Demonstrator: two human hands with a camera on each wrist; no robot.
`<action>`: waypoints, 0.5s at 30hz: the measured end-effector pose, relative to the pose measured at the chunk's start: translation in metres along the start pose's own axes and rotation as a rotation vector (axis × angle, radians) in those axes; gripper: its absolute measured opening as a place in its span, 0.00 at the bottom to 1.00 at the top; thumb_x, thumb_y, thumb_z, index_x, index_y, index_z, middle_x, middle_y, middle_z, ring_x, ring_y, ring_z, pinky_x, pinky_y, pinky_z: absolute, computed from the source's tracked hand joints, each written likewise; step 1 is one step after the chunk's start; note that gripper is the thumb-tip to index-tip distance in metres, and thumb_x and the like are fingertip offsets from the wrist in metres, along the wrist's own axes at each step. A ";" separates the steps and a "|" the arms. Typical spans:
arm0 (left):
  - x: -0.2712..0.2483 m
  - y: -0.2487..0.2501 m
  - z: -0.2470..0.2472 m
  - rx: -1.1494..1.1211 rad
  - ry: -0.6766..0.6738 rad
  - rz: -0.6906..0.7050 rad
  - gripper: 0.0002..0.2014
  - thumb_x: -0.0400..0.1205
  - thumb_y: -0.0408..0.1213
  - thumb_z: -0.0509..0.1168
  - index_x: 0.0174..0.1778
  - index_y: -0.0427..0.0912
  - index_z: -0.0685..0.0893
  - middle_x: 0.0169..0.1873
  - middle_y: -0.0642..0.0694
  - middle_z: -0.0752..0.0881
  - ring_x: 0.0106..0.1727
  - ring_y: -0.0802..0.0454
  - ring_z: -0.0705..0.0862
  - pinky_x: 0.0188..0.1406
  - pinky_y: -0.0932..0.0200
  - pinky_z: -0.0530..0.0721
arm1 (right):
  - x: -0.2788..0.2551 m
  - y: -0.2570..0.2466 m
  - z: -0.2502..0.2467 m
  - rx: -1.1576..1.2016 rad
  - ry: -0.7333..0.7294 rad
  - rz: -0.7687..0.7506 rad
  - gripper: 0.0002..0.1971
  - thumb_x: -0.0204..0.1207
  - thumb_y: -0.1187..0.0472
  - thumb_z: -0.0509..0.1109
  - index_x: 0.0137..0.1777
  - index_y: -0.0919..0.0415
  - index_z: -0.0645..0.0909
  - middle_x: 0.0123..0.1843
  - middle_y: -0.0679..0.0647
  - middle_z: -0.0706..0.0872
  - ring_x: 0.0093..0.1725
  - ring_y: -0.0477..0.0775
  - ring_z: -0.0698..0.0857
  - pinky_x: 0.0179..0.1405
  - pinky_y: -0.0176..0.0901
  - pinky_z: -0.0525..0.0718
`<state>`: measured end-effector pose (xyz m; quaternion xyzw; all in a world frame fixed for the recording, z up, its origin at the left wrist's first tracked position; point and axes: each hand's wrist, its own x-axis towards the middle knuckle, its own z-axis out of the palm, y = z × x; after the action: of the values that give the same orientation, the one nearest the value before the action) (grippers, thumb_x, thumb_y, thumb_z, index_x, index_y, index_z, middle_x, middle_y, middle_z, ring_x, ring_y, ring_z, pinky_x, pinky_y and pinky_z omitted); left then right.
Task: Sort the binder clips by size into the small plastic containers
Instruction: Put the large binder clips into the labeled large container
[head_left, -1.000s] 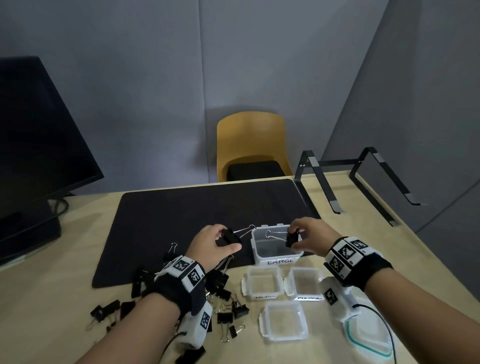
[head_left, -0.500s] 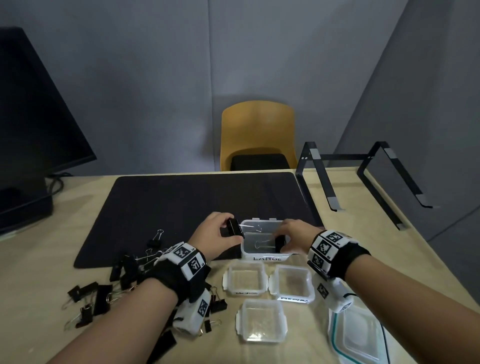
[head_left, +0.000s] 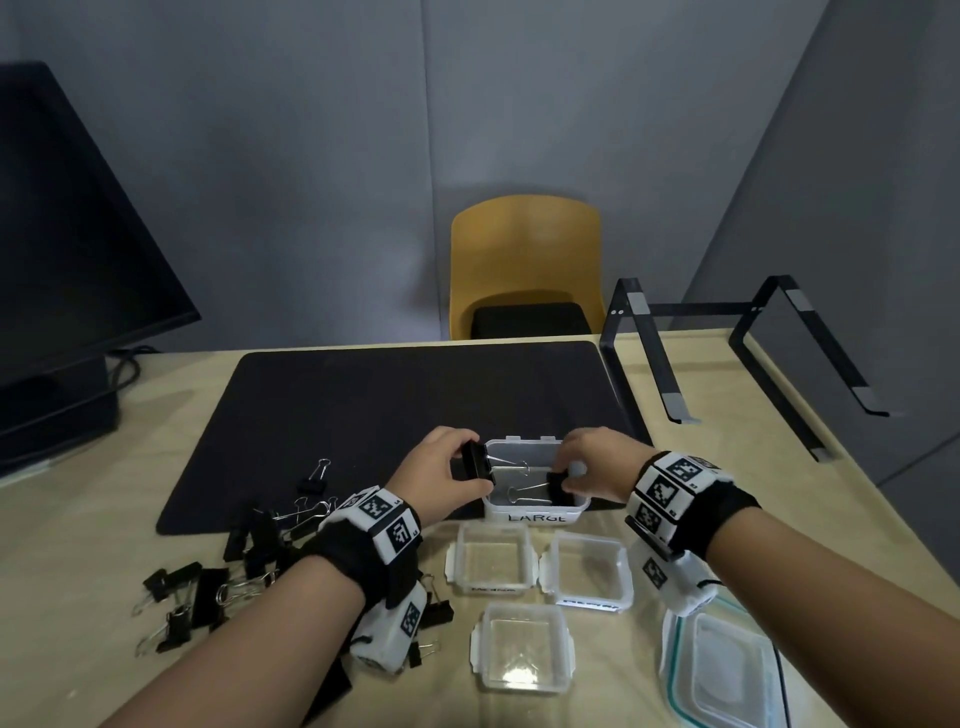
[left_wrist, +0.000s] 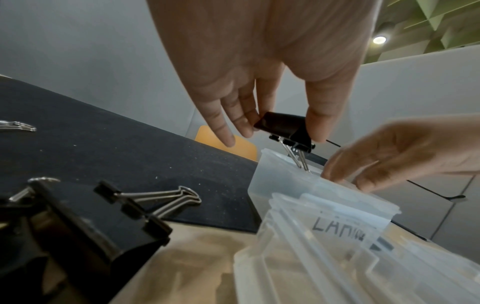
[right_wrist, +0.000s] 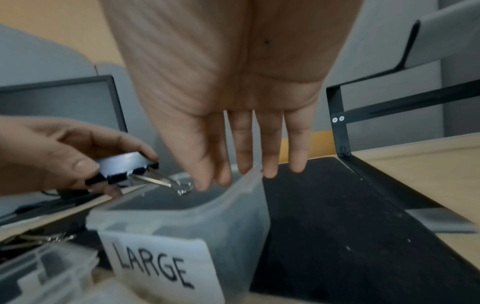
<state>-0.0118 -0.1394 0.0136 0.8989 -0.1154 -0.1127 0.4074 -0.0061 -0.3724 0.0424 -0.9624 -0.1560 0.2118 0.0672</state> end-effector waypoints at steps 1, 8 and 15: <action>0.000 0.000 0.000 0.004 -0.001 0.002 0.26 0.74 0.42 0.74 0.68 0.50 0.76 0.59 0.57 0.73 0.62 0.58 0.76 0.61 0.61 0.76 | -0.002 0.003 -0.002 0.034 0.061 0.002 0.12 0.75 0.56 0.69 0.57 0.53 0.84 0.61 0.50 0.78 0.58 0.54 0.81 0.60 0.46 0.81; 0.002 0.007 0.003 0.040 -0.021 0.016 0.25 0.73 0.43 0.75 0.66 0.50 0.78 0.59 0.56 0.74 0.62 0.58 0.76 0.58 0.63 0.74 | -0.011 0.013 -0.006 0.139 0.028 0.036 0.43 0.63 0.46 0.79 0.77 0.54 0.65 0.74 0.47 0.69 0.70 0.51 0.74 0.70 0.41 0.73; 0.009 0.012 0.003 0.213 -0.084 0.026 0.30 0.72 0.49 0.75 0.70 0.52 0.75 0.61 0.56 0.76 0.65 0.57 0.74 0.66 0.56 0.75 | -0.012 0.008 -0.005 0.098 -0.010 0.049 0.46 0.66 0.48 0.78 0.81 0.56 0.59 0.80 0.50 0.66 0.77 0.52 0.68 0.75 0.42 0.66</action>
<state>-0.0056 -0.1520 0.0200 0.9300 -0.1553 -0.1321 0.3058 -0.0125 -0.3844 0.0498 -0.9604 -0.1221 0.2255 0.1085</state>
